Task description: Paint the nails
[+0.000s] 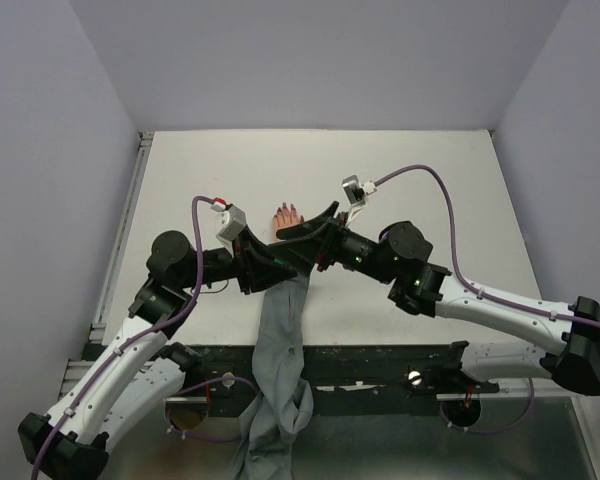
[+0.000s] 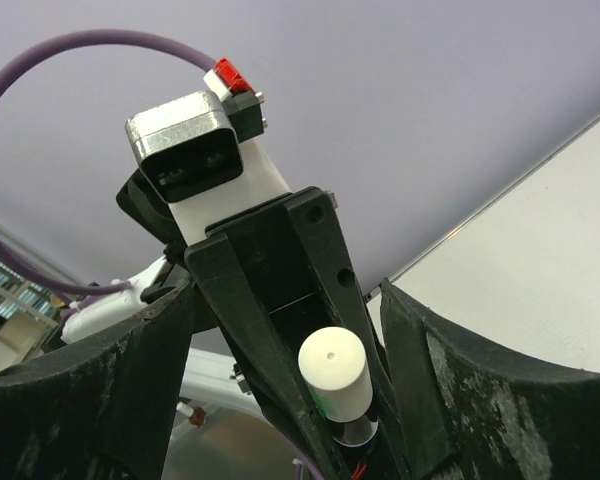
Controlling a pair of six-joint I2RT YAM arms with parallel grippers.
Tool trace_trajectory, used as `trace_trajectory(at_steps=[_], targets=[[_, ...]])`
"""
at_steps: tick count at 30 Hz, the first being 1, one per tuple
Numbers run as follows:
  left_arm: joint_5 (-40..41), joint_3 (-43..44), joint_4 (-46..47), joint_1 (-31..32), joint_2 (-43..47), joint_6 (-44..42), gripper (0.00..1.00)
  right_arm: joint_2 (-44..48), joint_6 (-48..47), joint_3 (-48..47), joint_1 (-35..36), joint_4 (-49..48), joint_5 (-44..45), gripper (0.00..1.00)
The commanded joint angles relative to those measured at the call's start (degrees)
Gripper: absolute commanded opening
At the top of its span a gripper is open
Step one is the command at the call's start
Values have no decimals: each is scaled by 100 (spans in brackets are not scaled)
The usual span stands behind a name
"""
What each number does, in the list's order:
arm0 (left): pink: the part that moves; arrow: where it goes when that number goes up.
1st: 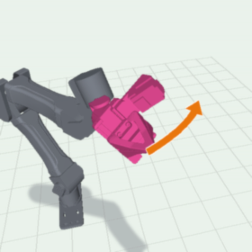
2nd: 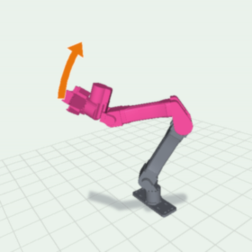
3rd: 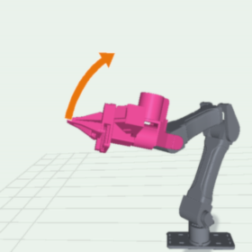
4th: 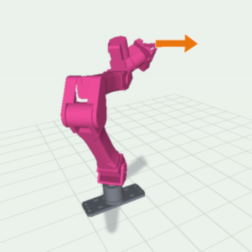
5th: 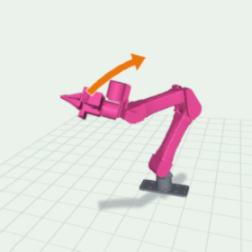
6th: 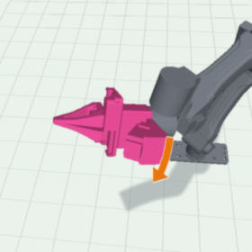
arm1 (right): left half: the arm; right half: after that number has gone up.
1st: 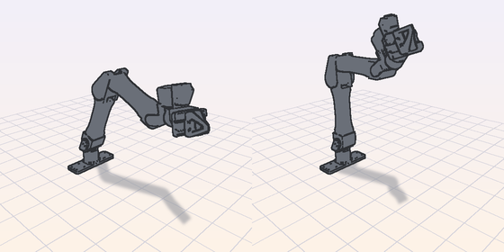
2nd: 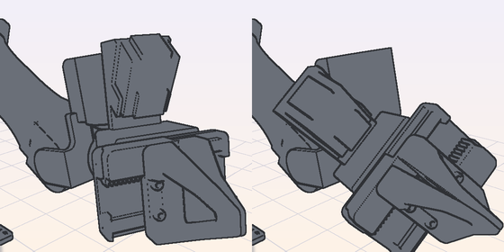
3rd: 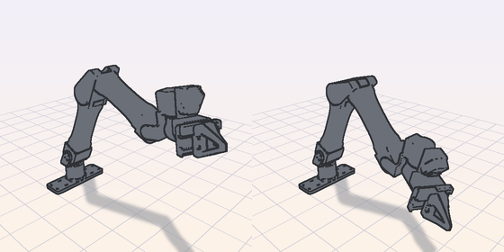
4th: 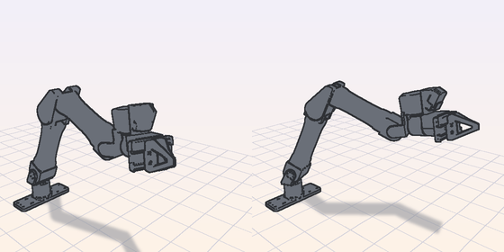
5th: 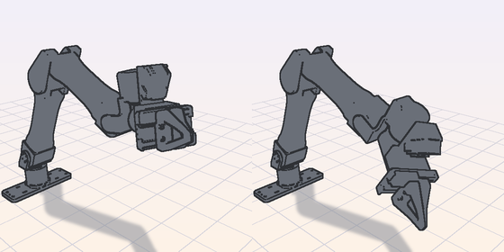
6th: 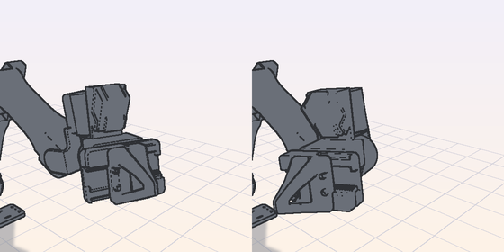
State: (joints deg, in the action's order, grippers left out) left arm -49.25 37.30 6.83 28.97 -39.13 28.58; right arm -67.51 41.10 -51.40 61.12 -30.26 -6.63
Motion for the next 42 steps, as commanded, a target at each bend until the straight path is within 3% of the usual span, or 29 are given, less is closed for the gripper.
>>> trace_trajectory(at_steps=[1,11,23,26,30,35,42], targets=[[-313,-74,416,-23,11,209,0,-175,-6,-187,5,-445,-628,82],[960,14,-349,-58,116,-28,0,-96,-23,-248,14,-288,-936,81],[1779,-48,-647,-243,389,-63,0,176,-6,-204,14,90,-919,80],[1491,-21,-604,-243,345,-168,0,290,-172,-300,14,554,-491,80],[674,32,-411,-243,319,-344,0,466,-699,-625,5,1855,399,80],[-434,23,-60,-234,143,-265,0,616,-1200,-950,5,2480,119,76],[-1103,-56,424,-225,46,16,0,396,-1561,-1373,14,3412,-249,70]])
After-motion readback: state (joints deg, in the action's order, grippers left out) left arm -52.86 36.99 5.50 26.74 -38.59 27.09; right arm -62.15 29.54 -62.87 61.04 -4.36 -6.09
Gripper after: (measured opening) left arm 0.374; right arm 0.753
